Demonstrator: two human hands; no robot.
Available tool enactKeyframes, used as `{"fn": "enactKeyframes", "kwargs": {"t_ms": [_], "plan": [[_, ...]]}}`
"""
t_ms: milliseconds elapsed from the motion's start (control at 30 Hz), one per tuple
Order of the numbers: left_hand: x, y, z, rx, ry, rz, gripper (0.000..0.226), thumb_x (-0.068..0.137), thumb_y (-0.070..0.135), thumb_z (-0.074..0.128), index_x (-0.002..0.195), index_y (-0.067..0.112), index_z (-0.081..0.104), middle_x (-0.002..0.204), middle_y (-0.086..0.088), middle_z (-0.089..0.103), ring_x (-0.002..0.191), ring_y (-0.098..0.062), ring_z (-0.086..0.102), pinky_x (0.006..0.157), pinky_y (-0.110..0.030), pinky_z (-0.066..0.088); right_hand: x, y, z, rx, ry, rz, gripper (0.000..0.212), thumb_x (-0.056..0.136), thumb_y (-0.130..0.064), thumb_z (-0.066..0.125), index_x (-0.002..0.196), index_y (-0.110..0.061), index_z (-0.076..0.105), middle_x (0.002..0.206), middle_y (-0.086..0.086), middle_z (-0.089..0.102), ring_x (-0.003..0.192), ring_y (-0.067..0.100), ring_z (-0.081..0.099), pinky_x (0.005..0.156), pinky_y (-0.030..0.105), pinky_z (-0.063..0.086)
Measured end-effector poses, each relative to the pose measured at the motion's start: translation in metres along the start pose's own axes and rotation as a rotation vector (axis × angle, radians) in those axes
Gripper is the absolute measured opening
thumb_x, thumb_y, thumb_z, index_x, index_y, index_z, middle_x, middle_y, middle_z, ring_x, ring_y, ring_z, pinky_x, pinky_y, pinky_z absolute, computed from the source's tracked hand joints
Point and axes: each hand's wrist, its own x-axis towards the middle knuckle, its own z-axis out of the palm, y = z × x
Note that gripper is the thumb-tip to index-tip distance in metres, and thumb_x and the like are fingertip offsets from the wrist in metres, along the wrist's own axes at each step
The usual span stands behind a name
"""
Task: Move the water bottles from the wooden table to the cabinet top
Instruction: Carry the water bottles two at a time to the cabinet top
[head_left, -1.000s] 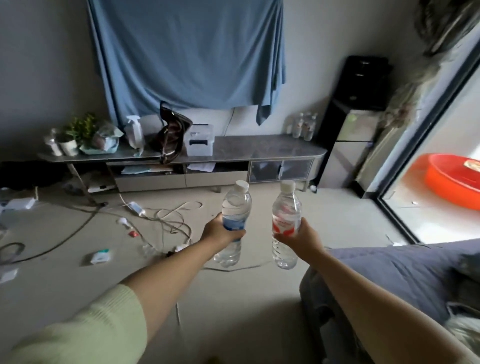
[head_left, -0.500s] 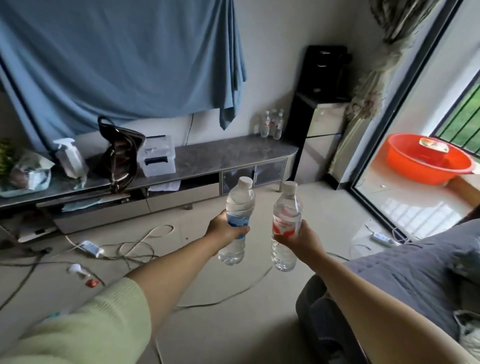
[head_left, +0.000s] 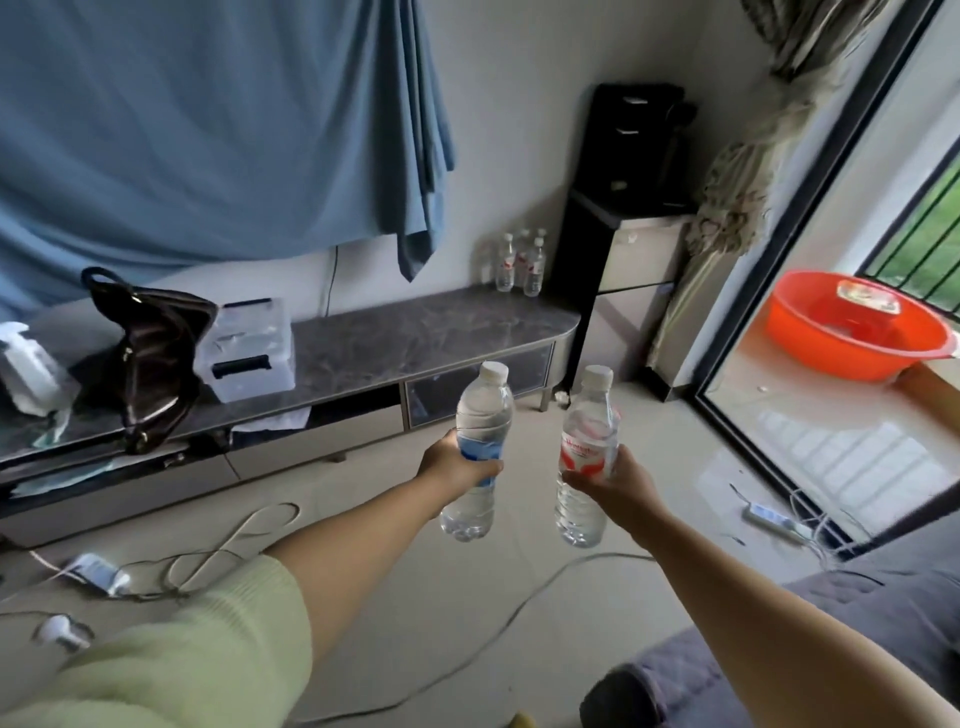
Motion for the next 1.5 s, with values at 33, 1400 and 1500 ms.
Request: {"fn": "enactKeyframes", "kwargs": {"t_ms": [33,1400,1500], "plan": [[0.018,0.01,0.003,0.006,0.003,-0.008,0.045,0.07,0.033,0.078,0.109,0.025,0.057,0.103,0.002,0.066,0.093,-0.019,0.061,0.08,-0.03,0.047,0.02,-0.003,-0.005,0.0,-0.01,-0.002,0.047,0.069,-0.028,0.085,0.105,-0.022,0.056,0.1,0.001,0.07,0.091,0.02,0.065,0.084,0.035,0.051],[0.724,0.2,0.002,-0.083,-0.064,-0.063,0.034,0.072,0.017,0.079,0.1,0.02,0.061,0.098,-0.003,0.069,0.089,-0.018,0.065,0.076,-0.028,0.053,0.726,-0.11,-0.019,-0.017,0.038,0.143,0.059,0.067,-0.036,0.085,0.116,-0.019,0.056,0.104,0.001,0.07,0.096,0.021,0.067,0.089,0.04,0.054],[0.776,0.223,0.014,-0.087,-0.028,-0.095,0.039,0.072,0.017,0.079,0.107,0.013,0.062,0.1,-0.004,0.069,0.094,-0.021,0.065,0.078,-0.03,0.051,0.795,-0.117,-0.031,-0.049,-0.003,0.138,0.058,0.069,-0.039,0.082,0.117,-0.021,0.056,0.103,0.001,0.07,0.095,0.021,0.067,0.088,0.04,0.055]]}}
